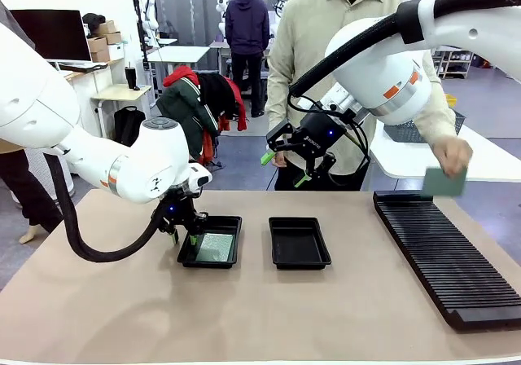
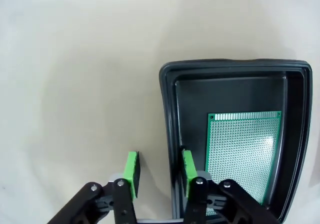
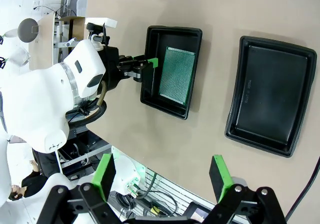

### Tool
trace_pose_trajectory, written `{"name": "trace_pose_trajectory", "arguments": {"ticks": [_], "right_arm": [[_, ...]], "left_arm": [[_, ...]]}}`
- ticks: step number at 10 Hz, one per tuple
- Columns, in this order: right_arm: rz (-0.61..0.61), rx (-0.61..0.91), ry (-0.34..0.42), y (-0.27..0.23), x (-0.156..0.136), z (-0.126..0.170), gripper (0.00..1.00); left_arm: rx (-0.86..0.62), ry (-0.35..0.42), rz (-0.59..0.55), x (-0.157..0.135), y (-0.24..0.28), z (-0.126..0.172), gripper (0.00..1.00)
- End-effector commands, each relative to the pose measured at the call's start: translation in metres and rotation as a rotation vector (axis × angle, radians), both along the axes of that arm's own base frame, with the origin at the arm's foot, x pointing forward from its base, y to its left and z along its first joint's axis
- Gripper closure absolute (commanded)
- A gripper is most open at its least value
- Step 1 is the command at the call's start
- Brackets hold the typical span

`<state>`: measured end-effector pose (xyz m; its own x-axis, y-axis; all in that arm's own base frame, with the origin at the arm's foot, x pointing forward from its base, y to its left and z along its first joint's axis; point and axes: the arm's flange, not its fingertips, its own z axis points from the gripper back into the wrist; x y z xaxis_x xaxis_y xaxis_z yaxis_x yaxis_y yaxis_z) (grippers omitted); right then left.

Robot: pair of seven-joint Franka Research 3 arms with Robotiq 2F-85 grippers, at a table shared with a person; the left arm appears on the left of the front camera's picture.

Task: Inspect and transfer BCBs to ESD trays.
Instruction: Pick up the ESD tray and place it on the left side of the table.

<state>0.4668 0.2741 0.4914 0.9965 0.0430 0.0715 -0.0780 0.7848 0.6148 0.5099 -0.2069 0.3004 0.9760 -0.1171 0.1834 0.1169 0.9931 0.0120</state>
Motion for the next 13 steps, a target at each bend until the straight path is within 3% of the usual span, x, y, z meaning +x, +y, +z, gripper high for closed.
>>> {"name": "trace_pose_trajectory", "arguments": {"ticks": [1, 13], "right_arm": [[-0.025, -0.025, -0.002, 0.0024, 0.0023, 0.0006, 0.00], [-0.025, -0.025, -0.002, 0.0024, 0.0023, 0.0006, 0.00]], "left_arm": [[0.025, -0.026, 0.036, -0.0007, -0.0035, -0.0058, 0.57], [-0.008, -0.026, 0.036, -0.0036, -0.0063, 0.0002, 0.95]]}}
